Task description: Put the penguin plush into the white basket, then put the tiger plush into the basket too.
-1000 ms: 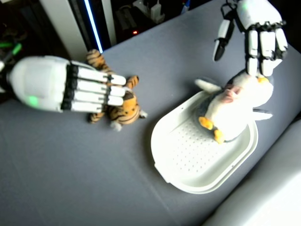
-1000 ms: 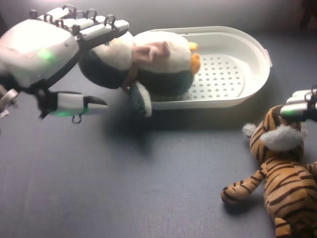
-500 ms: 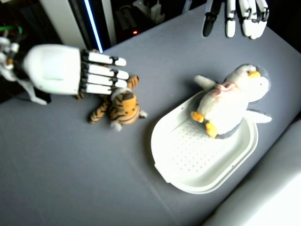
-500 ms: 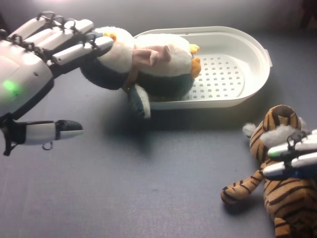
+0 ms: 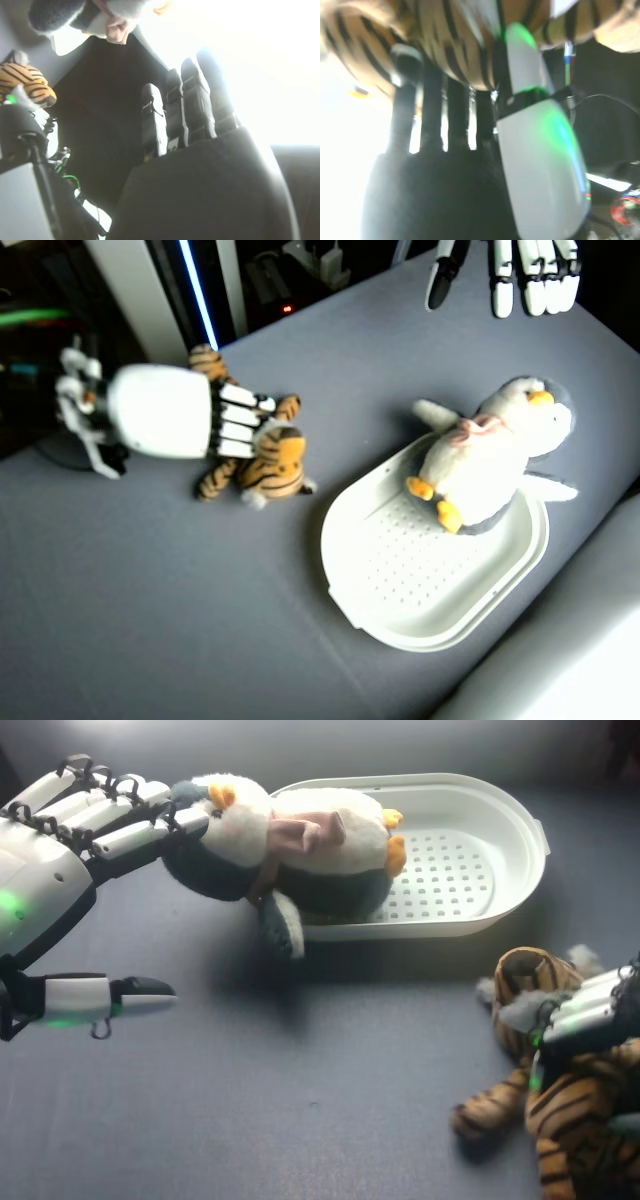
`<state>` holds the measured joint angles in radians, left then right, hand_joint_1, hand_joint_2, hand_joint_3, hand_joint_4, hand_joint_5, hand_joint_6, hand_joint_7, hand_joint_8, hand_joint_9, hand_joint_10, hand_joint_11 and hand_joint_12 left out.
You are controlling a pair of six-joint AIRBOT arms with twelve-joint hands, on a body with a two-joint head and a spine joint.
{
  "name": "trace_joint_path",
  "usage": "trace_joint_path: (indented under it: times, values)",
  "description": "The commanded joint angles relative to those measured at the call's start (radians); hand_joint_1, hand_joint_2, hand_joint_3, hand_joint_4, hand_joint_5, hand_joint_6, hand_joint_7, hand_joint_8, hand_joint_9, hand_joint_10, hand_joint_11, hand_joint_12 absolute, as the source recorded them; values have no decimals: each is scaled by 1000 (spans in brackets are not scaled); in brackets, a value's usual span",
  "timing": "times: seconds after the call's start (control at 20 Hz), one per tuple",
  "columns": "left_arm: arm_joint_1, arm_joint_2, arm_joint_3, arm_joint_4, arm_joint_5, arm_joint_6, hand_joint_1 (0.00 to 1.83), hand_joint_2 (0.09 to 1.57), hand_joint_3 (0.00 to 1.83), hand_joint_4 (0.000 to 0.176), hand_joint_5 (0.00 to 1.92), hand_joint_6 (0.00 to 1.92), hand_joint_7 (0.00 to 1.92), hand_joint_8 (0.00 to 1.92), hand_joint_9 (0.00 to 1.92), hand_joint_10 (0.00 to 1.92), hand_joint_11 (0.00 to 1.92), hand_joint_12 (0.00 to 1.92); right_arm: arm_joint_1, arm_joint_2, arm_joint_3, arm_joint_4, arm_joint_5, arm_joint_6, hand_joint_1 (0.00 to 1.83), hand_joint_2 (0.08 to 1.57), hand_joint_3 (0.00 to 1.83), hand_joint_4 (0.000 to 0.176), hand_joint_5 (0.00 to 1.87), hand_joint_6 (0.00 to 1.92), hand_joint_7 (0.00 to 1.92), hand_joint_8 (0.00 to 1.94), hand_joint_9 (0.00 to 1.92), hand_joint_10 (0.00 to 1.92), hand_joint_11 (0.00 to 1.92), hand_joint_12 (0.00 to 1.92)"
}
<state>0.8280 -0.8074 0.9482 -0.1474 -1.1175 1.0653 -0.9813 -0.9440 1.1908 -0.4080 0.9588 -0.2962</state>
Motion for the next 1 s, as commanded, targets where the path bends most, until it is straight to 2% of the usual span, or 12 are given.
trace_joint_path:
  times: [0.0, 0.15, 0.2, 0.3, 0.4, 0.45, 0.55, 0.65, 0.8, 0.85, 0.9, 0.95]
  values:
    - [-1, 6, 0, -3, -135, -5, 1006, 891, 0, 118, 206, 2, 131, 1, 164, 7, 0, 834, 2, 11, 5, 48, 76, 0, 1241, 1322, 0, 0, 575, 1632, 559, 1529, 641, 1631, 641, 1571]
    - [4, 4, 0, -7, -139, -7, 992, 884, 0, 133, 216, 2, 140, 1, 161, 3, 0, 866, 3, 60, -18, 159, 259, -26, 1306, 1289, 3, 0, 715, 1498, 529, 1460, 628, 1658, 528, 1638]
    - [5, 2, 0, -8, -140, -7, 985, 877, 0, 139, 211, 0, 140, 1, 159, 1, 0, 872, 3, 70, -27, 208, 321, -56, 1333, 1226, 0, 0, 837, 1327, 674, 1262, 695, 1557, 644, 1597]
    - [5, -3, 1, -9, -141, -8, 1002, 866, 0, 140, 204, 1, 153, 3, 196, 9, 0, 974, 33, 72, -23, 282, 422, -109, 1214, 1197, 0, 0, 915, 1238, 743, 1225, 671, 1265, 609, 1546]
    - [5, -5, 2, -9, -143, -11, 1023, 856, 0, 148, 217, 3, 175, 4, 212, 6, 0, 994, 102, 55, -3, 318, 435, -161, 1335, 1207, 0, 0, 904, 1159, 672, 1359, 716, 1438, 616, 1428]
    - [6, -6, 4, -9, -144, -15, 1033, 856, 0, 155, 218, 1, 171, 1, 196, 5, 0, 945, 145, 34, 23, 325, 427, -170, 1237, 1190, 0, 0, 954, 1096, 718, 1327, 684, 1210, 613, 1436]
    - [6, -11, 8, -9, -143, -20, 1019, 858, 0, 153, 214, 0, 161, 0, 182, 1, 0, 935, 249, -18, 88, 326, 360, -170, 1166, 1226, 0, 13, 811, 1277, 755, 1349, 801, 1251, 785, 1577]
    - [6, -12, 9, -7, -141, -22, 1053, 861, 1, 152, 213, 1, 157, 1, 166, 1, 0, 878, 330, -66, 149, 326, 271, -170, 1336, 1198, 2, 0, 839, 1379, 762, 1209, 748, 1291, 563, 1270]
    - [5, -20, 16, -3, -135, -30, 1016, 867, 1, 160, 199, 0, 143, 0, 154, 0, 0, 814, 450, -161, 269, 309, 72, -170, 1353, 1146, 0, 0, 901, 1108, 871, 1102, 872, 1235, 629, 1222]
    - [3, -25, 20, 0, -133, -36, 1010, 862, 0, 157, 203, 1, 153, 2, 170, 5, 0, 868, 473, -183, 301, 302, 10, -170, 1221, 1170, 3, 0, 821, 1206, 899, 1131, 817, 728, 663, 1102]
    - [1, -28, 22, 2, -132, -39, 1028, 857, 0, 148, 208, 2, 156, 2, 178, 5, 0, 912, 479, -193, 316, 297, -17, -170, 1222, 1072, 0, 0, 616, 477, 699, 472, 724, 417, 512, 1005]
    - [-1, -32, 25, 5, -131, -42, 1034, 856, 0, 141, 219, 3, 172, 5, 200, 10, 0, 969, 481, -199, 327, 289, -52, -170, 1014, 1013, 0, 81, 366, 121, 464, 124, 486, 133, 222, 761]
